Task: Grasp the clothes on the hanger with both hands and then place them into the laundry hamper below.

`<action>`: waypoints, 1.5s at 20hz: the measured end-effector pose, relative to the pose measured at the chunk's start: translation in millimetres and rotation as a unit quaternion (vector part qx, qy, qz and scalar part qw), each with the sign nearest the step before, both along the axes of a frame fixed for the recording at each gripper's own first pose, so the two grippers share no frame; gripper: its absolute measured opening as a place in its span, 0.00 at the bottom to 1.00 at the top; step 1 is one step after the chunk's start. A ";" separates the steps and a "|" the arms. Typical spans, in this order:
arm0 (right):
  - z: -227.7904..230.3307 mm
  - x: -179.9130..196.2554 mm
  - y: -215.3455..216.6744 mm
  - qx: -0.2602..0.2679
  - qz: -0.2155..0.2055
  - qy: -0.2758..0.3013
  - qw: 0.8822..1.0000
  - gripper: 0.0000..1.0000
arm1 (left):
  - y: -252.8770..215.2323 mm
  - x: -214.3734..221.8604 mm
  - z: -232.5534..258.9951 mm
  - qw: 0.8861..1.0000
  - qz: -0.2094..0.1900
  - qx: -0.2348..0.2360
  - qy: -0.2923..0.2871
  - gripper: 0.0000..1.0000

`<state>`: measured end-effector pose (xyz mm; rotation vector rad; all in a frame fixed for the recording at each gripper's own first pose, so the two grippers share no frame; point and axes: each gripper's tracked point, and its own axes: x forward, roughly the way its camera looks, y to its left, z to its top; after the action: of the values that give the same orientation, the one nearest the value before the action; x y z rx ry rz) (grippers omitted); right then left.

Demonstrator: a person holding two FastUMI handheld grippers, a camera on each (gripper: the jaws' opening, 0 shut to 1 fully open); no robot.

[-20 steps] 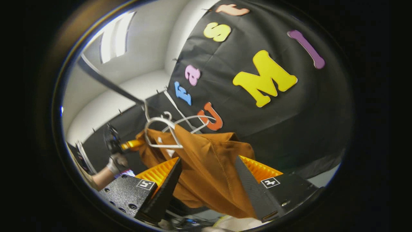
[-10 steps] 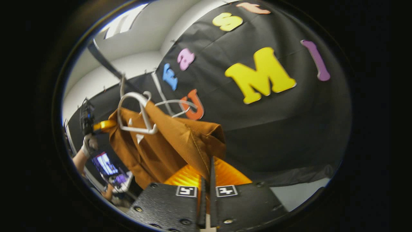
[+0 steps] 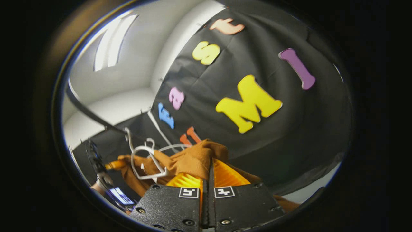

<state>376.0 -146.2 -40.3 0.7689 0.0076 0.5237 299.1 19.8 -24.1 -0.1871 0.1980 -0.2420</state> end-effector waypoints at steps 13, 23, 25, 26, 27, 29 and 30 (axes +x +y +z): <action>-49.1 22.2 17.7 0.057 0.021 0.094 0.994 0.05 | 24.5 12.7 -95.5 0.978 -0.008 -0.188 0.090 0.00; -98.9 24.6 46.4 0.002 0.035 0.133 0.991 0.06 | 15.7 -1.9 -173.2 0.981 0.024 -0.123 0.148 0.00; -106.8 24.2 47.2 0.007 0.040 0.142 0.989 0.05 | 9.2 -12.3 -184.2 0.979 0.029 -0.121 0.160 0.00; -110.6 24.6 44.9 0.004 0.034 0.145 0.989 0.06 | 3.3 -14.3 -185.8 0.978 0.026 -0.124 0.164 0.00; -119.9 26.5 43.7 -0.009 0.030 0.150 0.988 0.06 | -0.2 -13.9 -184.5 0.979 0.026 -0.124 0.159 0.00; -141.1 23.6 32.6 -0.009 0.011 0.184 0.983 0.05 | -9.2 -12.4 -180.1 0.980 0.015 -0.124 0.156 0.00; -152.6 23.9 27.8 -0.004 0.005 0.200 0.980 0.05 | -16.1 -16.9 -179.3 0.981 0.008 -0.122 0.154 0.00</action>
<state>399.9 -118.4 -193.0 0.8558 0.3871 0.3711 282.2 3.7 -203.3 -0.4708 0.4740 -0.2201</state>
